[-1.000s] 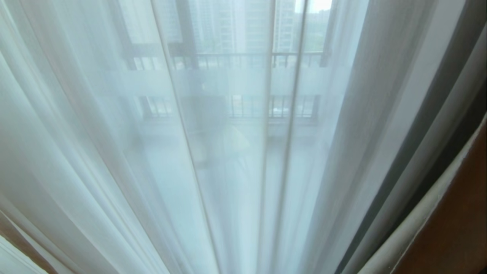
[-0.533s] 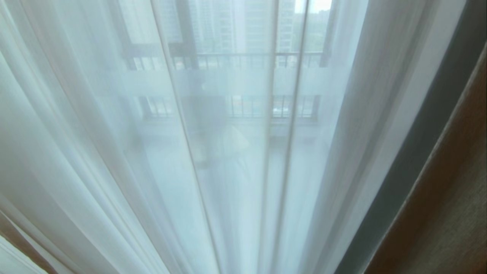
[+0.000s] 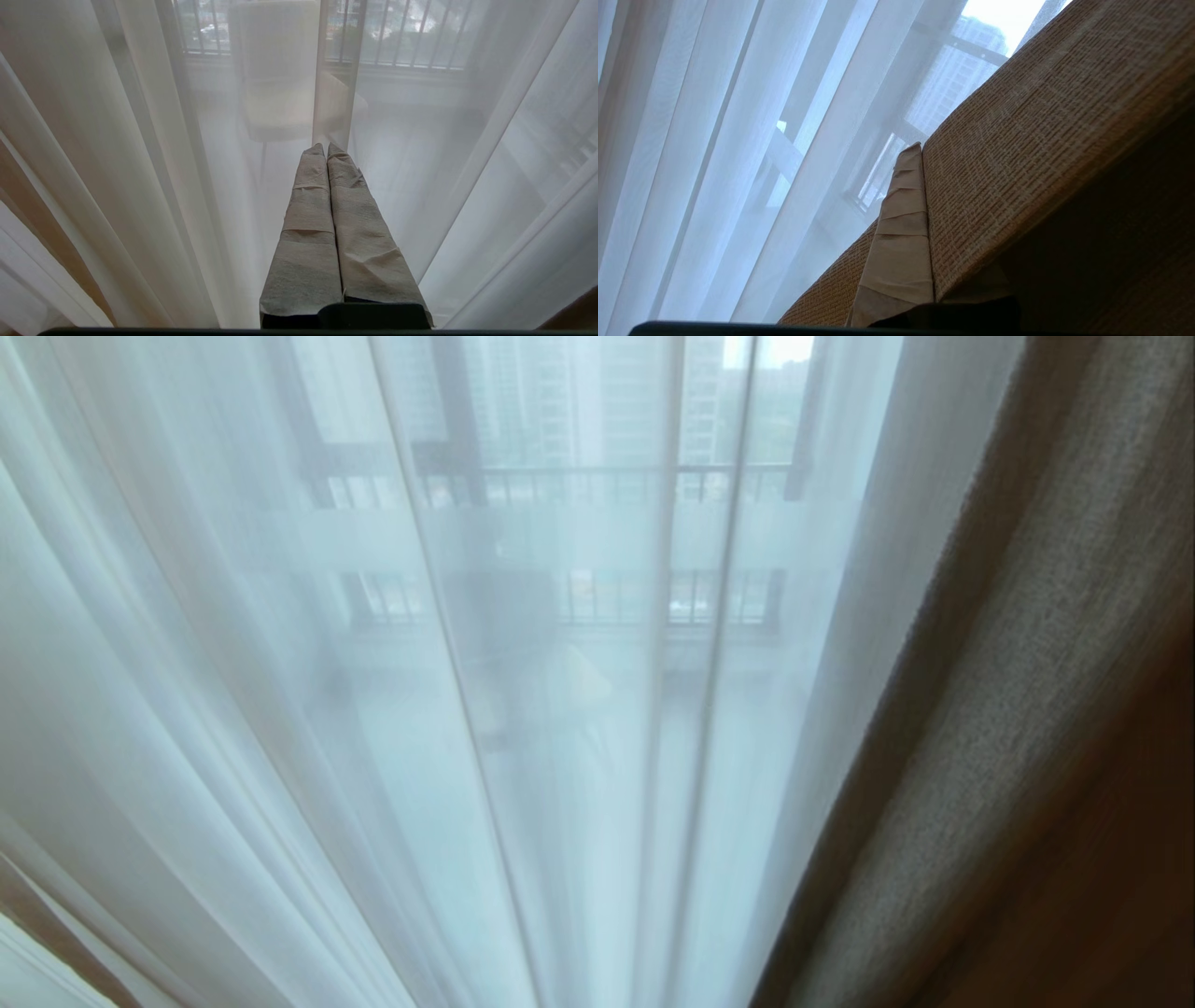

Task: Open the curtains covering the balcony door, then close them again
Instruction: Close the outer curtains on both sides

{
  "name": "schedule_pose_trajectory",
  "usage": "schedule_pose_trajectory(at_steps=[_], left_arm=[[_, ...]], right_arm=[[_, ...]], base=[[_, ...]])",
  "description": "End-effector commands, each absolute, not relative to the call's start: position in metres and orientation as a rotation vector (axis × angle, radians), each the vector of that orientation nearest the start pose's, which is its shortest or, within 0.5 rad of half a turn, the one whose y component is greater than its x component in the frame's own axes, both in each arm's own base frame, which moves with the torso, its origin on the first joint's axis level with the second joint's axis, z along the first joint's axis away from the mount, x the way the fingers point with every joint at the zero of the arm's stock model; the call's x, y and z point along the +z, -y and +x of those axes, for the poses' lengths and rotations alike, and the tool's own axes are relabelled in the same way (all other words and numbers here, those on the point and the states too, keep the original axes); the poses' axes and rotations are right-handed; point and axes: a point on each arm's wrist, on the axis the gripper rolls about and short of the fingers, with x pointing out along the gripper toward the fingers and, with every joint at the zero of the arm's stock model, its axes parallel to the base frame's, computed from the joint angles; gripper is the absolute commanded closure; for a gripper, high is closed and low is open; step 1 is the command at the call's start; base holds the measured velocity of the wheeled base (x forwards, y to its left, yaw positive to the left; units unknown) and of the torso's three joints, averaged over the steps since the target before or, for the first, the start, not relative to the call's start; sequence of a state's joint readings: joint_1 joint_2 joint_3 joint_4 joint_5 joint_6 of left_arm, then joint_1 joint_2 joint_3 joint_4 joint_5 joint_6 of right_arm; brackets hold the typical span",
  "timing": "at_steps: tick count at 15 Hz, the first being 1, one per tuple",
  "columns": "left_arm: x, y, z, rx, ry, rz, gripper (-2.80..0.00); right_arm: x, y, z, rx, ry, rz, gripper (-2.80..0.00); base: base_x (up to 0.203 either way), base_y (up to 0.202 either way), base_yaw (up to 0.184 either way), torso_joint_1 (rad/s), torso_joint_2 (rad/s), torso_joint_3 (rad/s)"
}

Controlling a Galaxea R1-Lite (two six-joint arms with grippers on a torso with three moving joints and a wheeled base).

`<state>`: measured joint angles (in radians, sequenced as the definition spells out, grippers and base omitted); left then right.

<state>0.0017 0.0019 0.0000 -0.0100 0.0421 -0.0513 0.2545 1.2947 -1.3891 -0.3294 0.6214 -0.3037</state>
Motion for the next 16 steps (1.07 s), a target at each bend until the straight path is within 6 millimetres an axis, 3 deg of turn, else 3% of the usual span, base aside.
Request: schedule_pose_trajectory(at_steps=[1, 7, 16], left_arm=[[0.076, -0.001, -0.023, 0.045, 0.009, -0.052, 0.00], [0.077, -0.001, -0.023, 0.044, 0.009, -0.052, 0.00], [0.077, -0.001, -0.023, 0.045, 0.010, -0.052, 0.00]], right_arm=[[0.416, -0.076, 0.192, 0.822, 0.534, -0.360, 0.00], [0.422, -0.118, 0.215, 0.835, 0.558, -0.373, 0.00], [0.409, -0.160, 0.221, 0.926, 0.556, -0.391, 0.00]], base=[[0.000, 0.000, 0.000, 0.000, 0.00, 0.000], [0.000, 0.000, 0.000, 0.000, 0.00, 0.000], [0.000, 0.000, 0.000, 0.000, 0.00, 0.000]])
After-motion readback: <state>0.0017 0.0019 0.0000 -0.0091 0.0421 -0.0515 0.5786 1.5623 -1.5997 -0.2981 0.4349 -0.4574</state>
